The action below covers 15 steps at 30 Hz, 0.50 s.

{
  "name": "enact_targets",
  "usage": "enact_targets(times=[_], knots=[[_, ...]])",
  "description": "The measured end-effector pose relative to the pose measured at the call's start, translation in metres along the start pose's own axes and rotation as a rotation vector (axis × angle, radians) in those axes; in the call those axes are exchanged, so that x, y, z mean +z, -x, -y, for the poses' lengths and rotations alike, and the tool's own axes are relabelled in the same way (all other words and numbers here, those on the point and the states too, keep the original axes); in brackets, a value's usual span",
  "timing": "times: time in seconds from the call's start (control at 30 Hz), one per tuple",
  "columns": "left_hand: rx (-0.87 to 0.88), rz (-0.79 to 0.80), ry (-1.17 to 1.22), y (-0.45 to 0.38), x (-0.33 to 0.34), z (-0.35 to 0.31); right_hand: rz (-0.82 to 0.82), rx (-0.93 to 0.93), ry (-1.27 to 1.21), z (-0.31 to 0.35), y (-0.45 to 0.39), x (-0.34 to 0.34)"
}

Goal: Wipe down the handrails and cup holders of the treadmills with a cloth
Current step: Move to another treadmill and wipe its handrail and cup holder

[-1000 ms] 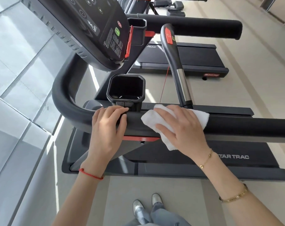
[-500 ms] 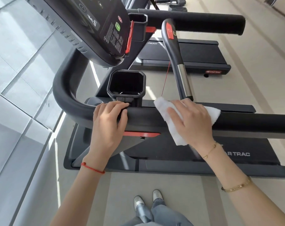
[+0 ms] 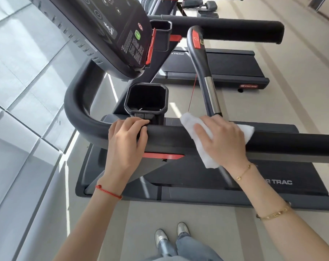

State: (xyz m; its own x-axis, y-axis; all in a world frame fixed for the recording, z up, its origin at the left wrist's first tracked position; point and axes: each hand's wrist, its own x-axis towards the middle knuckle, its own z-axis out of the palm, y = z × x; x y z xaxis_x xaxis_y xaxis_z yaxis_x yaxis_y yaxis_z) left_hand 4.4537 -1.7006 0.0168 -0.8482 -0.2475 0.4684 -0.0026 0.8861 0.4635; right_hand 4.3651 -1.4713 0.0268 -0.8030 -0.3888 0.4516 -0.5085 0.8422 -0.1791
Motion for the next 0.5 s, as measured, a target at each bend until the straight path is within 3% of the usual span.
enact_targets(times=[0.07, 0.17, 0.3, 0.5], knots=[[-0.027, -0.009, 0.032, 0.000, 0.001, -0.003, 0.001, 0.032, -0.020, 0.016, -0.006, 0.006], [-0.061, -0.009, 0.082, 0.000, 0.003, -0.011, -0.022, -0.093, -0.061, 0.036, -0.001, 0.012], [-0.034, 0.053, 0.068, 0.001, 0.007, -0.032, -0.025, -0.232, -0.069, 0.012, 0.008, 0.009], [-0.017, 0.098, -0.034, 0.003, 0.028, -0.070, -0.092, -0.120, -0.033, -0.044, 0.024, -0.008]])
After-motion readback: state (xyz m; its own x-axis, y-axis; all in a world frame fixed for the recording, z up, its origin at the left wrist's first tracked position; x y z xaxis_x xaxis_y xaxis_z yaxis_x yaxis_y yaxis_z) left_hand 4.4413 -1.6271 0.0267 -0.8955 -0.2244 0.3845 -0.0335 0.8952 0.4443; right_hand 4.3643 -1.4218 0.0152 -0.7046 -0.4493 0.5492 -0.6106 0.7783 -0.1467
